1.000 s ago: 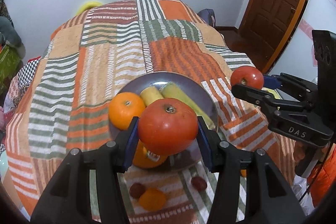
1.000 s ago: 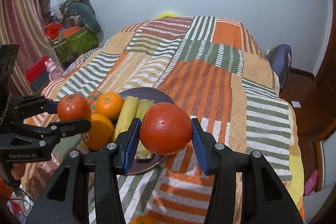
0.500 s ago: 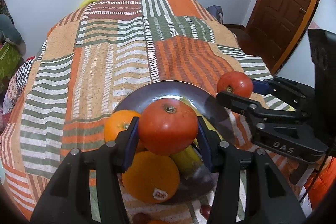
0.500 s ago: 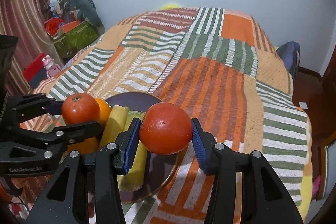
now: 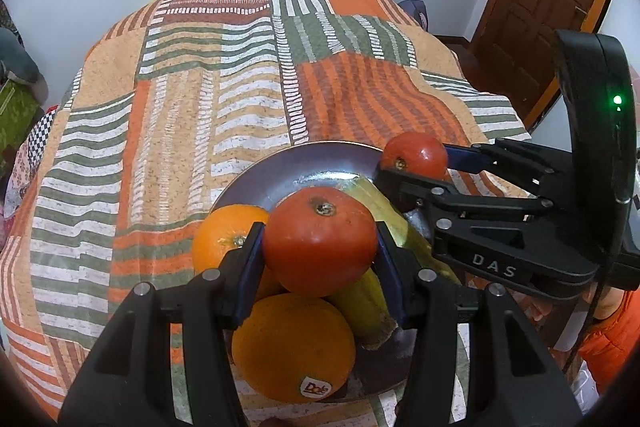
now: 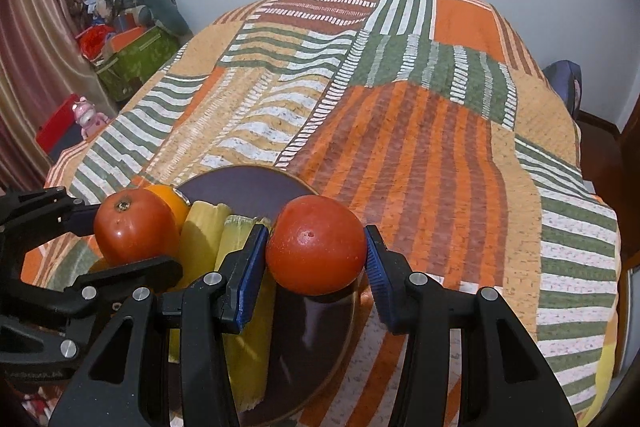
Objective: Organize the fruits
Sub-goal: 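Open both grippers to set the tomatoes on the plate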
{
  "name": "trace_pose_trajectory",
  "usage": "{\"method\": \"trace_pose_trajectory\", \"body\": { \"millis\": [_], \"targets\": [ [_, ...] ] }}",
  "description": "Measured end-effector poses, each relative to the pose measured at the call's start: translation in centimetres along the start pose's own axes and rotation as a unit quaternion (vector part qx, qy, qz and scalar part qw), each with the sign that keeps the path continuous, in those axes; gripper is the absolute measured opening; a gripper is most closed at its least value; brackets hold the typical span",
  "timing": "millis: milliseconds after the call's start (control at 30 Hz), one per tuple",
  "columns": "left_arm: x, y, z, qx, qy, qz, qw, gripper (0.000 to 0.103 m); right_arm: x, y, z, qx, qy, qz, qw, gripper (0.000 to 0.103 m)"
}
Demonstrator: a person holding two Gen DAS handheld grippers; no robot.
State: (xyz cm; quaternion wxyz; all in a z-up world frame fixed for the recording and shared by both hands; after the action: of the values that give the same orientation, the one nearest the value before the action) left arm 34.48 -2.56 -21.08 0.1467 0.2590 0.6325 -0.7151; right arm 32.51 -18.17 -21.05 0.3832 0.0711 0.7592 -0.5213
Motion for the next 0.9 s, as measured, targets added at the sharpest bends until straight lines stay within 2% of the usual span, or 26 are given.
{"method": "trace_pose_trajectory", "body": {
  "millis": [300,333,400,433,533,900],
  "targets": [
    [0.2,0.1,0.1,-0.008,0.005,0.005,0.9999,0.054,-0.1,0.3,0.1,0.004,0.0,-0.001,1.0,0.045],
    [0.2,0.0,0.1,-0.008,0.005,0.006,0.9999,0.055,-0.1,0.3,0.1,0.005,-0.001,-0.002,1.0,0.045],
    [0.2,-0.1,0.1,-0.008,0.003,0.007,0.9999,0.066,-0.1,0.3,0.0,0.006,-0.007,-0.003,1.0,0.047],
    [0.2,-0.2,0.1,-0.008,0.002,0.01,0.9999,0.067,-0.1,0.2,-0.1,0.008,-0.01,-0.001,1.0,0.05],
    [0.1,-0.7,0.1,-0.014,0.005,0.015,0.9998,0.067,-0.2,-0.3,-0.5,0.017,-0.024,0.008,1.0,0.054],
    [0.4,-4.5,-0.4,-0.021,-0.001,0.044,0.9988,0.067,-0.1,-3.8,-1.7,0.033,-0.039,0.039,0.998,0.054]
  ]
}}
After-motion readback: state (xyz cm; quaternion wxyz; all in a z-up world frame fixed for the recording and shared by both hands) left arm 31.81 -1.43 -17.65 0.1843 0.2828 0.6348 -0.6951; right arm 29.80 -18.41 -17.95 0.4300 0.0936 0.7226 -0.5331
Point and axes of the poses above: each gripper's, at about its wrist camera, not at the fingertips, and y roughly the way its jaws point, z to its right, x to its underside, the point moved 2 cm from there along y, roughly the way its jaws point, and after that the axes turned 1 degree about -y, right-handed, at the moved point
